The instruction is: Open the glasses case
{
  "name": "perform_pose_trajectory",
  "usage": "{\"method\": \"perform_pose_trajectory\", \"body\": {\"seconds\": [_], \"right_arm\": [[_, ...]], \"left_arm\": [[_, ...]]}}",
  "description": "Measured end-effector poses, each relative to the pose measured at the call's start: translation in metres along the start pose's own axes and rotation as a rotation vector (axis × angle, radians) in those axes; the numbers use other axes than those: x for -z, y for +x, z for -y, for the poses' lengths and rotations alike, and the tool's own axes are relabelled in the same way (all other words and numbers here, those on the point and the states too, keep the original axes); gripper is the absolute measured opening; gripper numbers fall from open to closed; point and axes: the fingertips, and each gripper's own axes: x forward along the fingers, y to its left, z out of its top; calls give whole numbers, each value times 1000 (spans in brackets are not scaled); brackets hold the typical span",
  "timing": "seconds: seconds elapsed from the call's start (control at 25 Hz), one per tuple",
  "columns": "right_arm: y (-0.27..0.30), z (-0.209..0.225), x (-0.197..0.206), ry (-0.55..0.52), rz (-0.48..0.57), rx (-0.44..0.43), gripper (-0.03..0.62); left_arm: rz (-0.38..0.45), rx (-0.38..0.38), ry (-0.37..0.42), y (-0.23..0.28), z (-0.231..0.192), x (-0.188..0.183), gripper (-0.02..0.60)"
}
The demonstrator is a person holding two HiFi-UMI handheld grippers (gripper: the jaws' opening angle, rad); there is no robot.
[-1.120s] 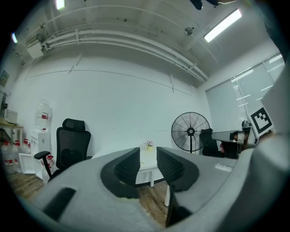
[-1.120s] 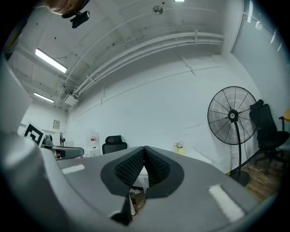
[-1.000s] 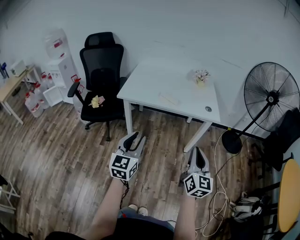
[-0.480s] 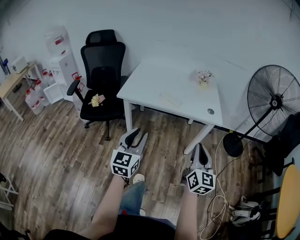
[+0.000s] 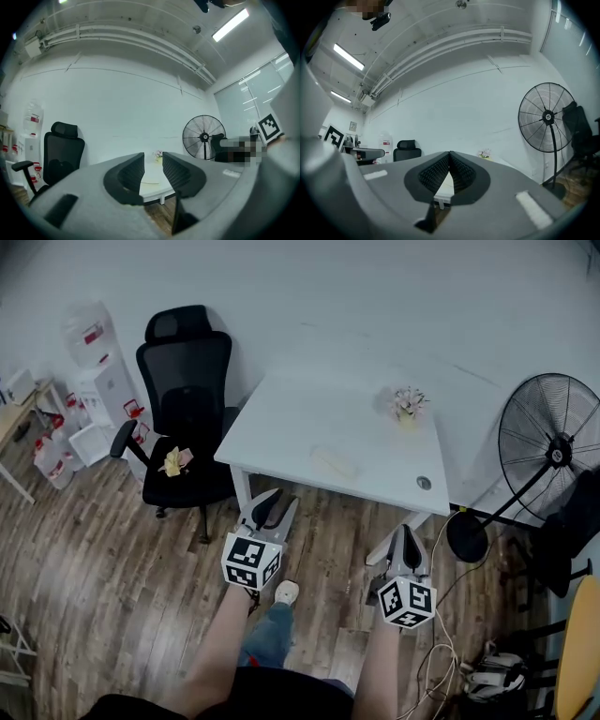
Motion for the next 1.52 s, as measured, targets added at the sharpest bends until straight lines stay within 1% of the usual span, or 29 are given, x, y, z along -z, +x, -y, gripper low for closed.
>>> {"method": "perform_pose_trajectory", "body": {"seconds": [0.08,0.4,0.64,0.8,1.12,1.28,1.4,1.44,1.52], "right_arm": [[31,8,4,-6,-10,12,11],[144,47,13,7,-34,84,11],[225,63,21,10,-50,107,11],[259,75,26,6,-56,128,11],[282,104,22,11,-57,162,11],[299,114,14,8,-52,147,11],[312,118,9,4,-52,126,11],[314,119,10,3,-53,120,11],[318,121,11,3,-57,110,11]], "left_arm": [[-5,11,-12,33,-16,3,117],[-48,77,-14,156,-65,9,117],[-72,129,-19,234,-91,19,117],[-81,152,-25,275,-105,25,117],[-85,181,-25,320,-102,23,117],[-76,179,-27,337,-98,15,117],[-81,180,-5,346,-96,14,117],[-87,187,7,348,-94,16,117],[-102,224,28,351,-87,24,120]]}}
